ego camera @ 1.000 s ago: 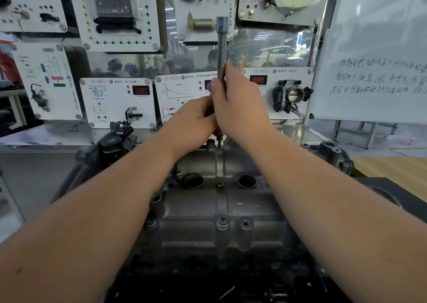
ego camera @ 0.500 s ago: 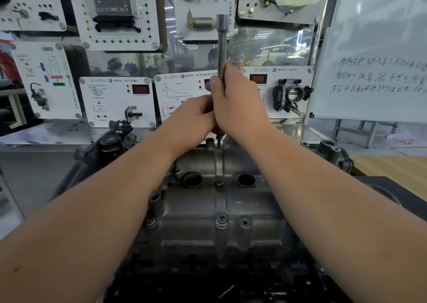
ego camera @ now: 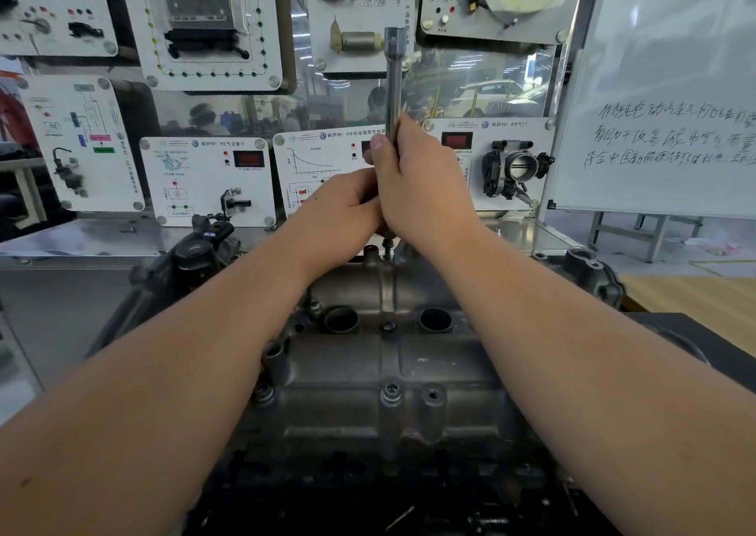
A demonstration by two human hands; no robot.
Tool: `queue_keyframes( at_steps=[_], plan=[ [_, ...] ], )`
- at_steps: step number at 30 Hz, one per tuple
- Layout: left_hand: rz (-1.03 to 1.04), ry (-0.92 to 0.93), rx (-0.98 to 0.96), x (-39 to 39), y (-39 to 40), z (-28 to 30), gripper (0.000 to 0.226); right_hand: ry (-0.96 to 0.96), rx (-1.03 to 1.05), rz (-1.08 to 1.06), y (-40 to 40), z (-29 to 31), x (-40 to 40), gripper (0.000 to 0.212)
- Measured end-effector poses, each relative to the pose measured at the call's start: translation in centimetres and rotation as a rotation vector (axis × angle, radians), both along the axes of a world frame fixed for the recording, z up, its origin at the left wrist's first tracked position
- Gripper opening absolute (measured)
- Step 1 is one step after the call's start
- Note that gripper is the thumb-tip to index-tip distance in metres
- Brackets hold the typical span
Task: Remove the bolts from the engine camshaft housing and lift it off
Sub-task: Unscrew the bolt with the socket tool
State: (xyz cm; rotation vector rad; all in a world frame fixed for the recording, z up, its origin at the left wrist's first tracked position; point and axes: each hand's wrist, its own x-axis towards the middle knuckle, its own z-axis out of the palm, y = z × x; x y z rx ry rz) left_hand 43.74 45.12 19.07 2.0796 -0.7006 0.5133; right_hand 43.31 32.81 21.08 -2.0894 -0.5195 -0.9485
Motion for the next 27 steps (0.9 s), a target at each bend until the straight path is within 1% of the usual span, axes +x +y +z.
queue_keyframes(
  at_steps=[4, 8, 9, 11, 12, 15, 17, 19, 21, 24, 27],
  plan=[
    [0.033, -0.005, 0.027, 0.13, 0.22, 0.04, 0.018, 0.036, 0.046, 0.020, 0.04, -0.07, -0.01, 0.028],
    [0.025, -0.008, 0.029, 0.24, 0.30, 0.20, 0.018, -0.035, 0.054, 0.023, 0.02, -0.20, -0.48, 0.036],
    [0.013, -0.013, 0.026, 0.20, 0.29, 0.22, 0.019, -0.050, 0.047, 0.010, 0.00, -0.18, -0.54, 0.032],
    [0.005, -0.031, 0.019, 0.15, 0.29, 0.18, 0.021, -0.058, 0.021, -0.027, -0.03, -0.15, -0.42, 0.015],
    [0.008, -0.037, 0.017, 0.16, 0.26, 0.10, 0.020, -0.051, 0.011, -0.041, -0.02, -0.12, -0.32, 0.012],
    [0.016, 0.000, 0.010, 0.13, 0.06, -0.12, 0.015, -0.028, -0.004, -0.071, -0.06, -0.07, -0.05, 0.019],
    [0.020, 0.018, 0.019, 0.18, 0.07, -0.13, 0.016, -0.021, 0.002, -0.079, -0.09, -0.02, -0.07, 0.017],
    [0.013, 0.005, 0.035, 0.11, 0.11, 0.00, 0.016, -0.018, 0.026, -0.046, -0.04, -0.03, -0.22, 0.013],
    [-0.002, 0.002, 0.041, -0.03, 0.09, 0.10, 0.016, -0.023, 0.039, -0.004, 0.05, -0.08, -0.46, 0.018],
    [0.002, -0.014, 0.057, -0.06, 0.06, 0.17, 0.016, -0.049, 0.010, -0.024, 0.11, -0.15, -0.48, 0.019],
    [0.022, -0.034, 0.044, 0.07, 0.02, 0.10, 0.016, -0.003, 0.005, -0.024, 0.24, -0.08, -0.24, 0.019]
  ],
)
